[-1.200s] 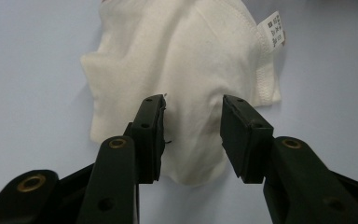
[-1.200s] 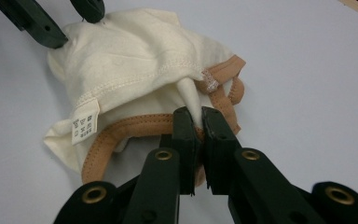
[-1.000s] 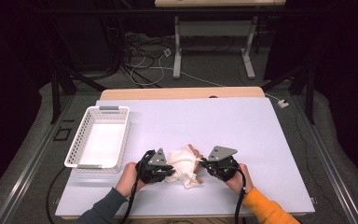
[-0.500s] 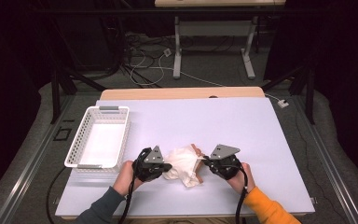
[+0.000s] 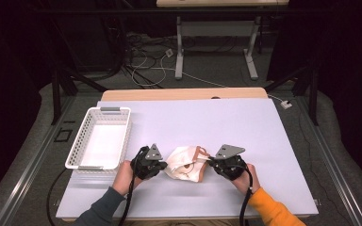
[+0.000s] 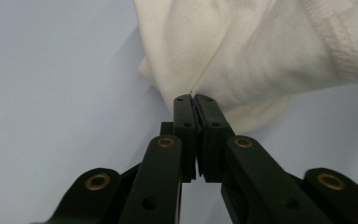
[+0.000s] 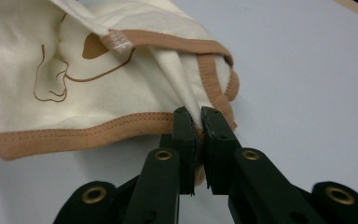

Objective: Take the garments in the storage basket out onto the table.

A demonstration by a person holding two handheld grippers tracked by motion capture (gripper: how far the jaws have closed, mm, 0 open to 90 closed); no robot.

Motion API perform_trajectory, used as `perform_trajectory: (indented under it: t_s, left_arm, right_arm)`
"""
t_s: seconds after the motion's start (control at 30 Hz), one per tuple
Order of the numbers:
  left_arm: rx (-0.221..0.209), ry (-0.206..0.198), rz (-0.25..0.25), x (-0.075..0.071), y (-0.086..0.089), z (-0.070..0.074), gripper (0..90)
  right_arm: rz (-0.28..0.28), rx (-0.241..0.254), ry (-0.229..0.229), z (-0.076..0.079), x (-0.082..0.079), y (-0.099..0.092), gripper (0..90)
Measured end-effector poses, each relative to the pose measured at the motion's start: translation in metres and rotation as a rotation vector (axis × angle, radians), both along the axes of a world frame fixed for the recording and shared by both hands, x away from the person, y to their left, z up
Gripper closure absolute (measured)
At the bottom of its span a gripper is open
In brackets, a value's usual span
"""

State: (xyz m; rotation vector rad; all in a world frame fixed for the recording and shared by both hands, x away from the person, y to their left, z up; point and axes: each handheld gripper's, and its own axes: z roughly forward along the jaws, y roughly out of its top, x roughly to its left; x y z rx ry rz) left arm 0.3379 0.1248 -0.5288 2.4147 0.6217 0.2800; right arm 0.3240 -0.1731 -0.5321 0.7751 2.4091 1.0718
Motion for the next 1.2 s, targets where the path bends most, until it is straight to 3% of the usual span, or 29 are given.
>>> perform_trajectory:
  t_s: [0.13,0.27,0.37,0.53,0.63,0.9,1.03,1.2]
  left_arm:
    - [-0.008,0.007,0.008,-0.001,-0.002,0.004,59.0]
    - [-0.049,-0.002,0.021,-0.005,-0.005,0.011,41.2]
    - [-0.092,0.005,0.02,-0.008,-0.008,0.017,34.3]
    - [-0.115,-0.032,-0.016,-0.021,-0.025,0.026,27.7]
    - [-0.108,-0.034,-0.039,-0.024,-0.034,0.028,26.7]
    - [-0.064,-0.042,0.031,-0.02,-0.057,0.018,27.5]
    - [-0.044,-0.053,0.036,-0.016,-0.062,0.011,37.6]
    - [-0.071,-0.061,0.055,-0.01,-0.054,0.006,55.8]
  right_arm:
    - [0.013,-0.001,0.009,0.0,-0.001,0.001,84.3]
    - [0.022,-0.001,0.01,0.0,-0.002,0.002,84.3]
    - [0.034,0.0,0.005,0.0,-0.003,0.004,84.3]
    - [0.044,0.002,0.006,0.001,-0.006,0.006,84.2]
    - [0.057,0.006,0.004,0.002,-0.008,0.008,84.0]
    - [0.088,0.007,0.021,0.001,-0.011,0.014,84.1]
    - [0.102,-0.001,0.026,0.0,-0.013,0.017,84.1]
    - [0.107,-0.003,0.033,-0.001,-0.013,0.017,84.0]
